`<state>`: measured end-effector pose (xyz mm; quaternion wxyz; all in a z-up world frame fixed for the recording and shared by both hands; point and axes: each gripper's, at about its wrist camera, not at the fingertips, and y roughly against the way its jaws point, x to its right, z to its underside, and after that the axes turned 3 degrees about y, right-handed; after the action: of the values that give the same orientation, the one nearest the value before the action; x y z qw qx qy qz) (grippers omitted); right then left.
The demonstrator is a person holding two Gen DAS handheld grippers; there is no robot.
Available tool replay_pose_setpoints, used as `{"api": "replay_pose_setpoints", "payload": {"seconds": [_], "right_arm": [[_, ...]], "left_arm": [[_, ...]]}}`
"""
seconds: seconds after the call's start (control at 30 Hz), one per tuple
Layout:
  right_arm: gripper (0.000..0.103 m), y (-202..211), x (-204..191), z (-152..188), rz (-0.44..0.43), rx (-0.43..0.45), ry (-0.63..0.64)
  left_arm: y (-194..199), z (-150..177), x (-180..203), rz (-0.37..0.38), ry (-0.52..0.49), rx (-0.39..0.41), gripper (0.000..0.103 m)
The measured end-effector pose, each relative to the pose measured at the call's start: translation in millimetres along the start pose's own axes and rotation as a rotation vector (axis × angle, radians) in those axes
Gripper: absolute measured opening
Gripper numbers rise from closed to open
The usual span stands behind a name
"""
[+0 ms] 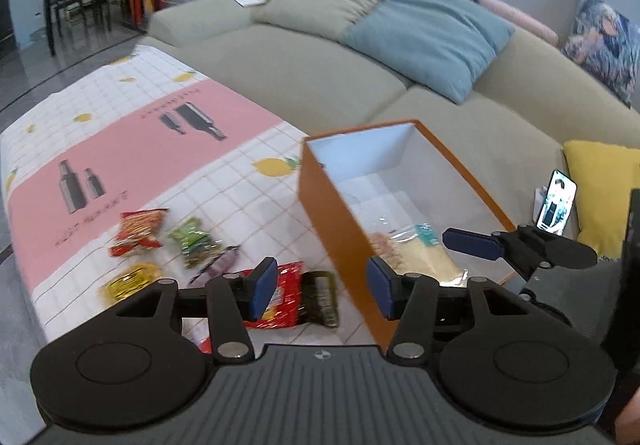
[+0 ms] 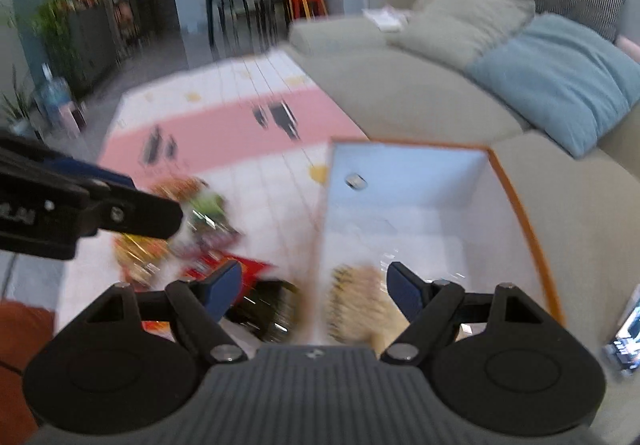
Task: Organize snacks
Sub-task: 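Move the right tool back to the red spicy-strip pack, then grasp the red spicy-strip pack with the right tool while the left grasps a small snack bag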
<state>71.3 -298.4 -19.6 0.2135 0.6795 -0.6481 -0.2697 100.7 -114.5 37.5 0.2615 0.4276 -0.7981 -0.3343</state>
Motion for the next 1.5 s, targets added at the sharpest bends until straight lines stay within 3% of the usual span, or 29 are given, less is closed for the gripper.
{"api": "replay_pose_setpoints", "payload": {"seconds": [0.13, 0.23, 0.47, 0.73, 1.17, 1.37, 1.5], "right_arm": [[0.078, 9.7, -28.1, 10.8, -0.059, 0.09, -0.02], [0.078, 8.6, -48.2, 21.3, -0.091, 0.09, -0.003], [0.079, -24.4, -80.3, 52.3, -0.115, -0.063, 0.043], [0.075, -59.4, -101.9, 69.4, -0.159, -0.165, 0.142], [0.075, -127.7, -136.7, 74.1, -0.202, -0.27, 0.268], [0.074, -148.9, -138.9, 77.1, -0.194, -0.311, 0.258], [0.063, -155.2, -142.1, 79.9, -0.192, -0.312, 0.285]], "left_arm": [[13.2, 21.1, -25.7, -0.07, 0.01, 0.039, 0.062], [15.2, 39.3, -45.1, -0.092, 0.027, 0.025, 0.063], [-10.0, 73.2, -81.6, -0.133, 0.12, -0.105, 0.063], [-45.4, 103.1, -92.6, -0.173, 0.091, -0.216, 0.062], [-71.9, 98.8, -124.5, -0.205, 0.097, -0.224, 0.062], [-83.8, 101.1, -132.9, -0.207, 0.093, -0.255, 0.062], [-89.6, 100.8, -137.5, -0.195, 0.103, -0.257, 0.062]]}}
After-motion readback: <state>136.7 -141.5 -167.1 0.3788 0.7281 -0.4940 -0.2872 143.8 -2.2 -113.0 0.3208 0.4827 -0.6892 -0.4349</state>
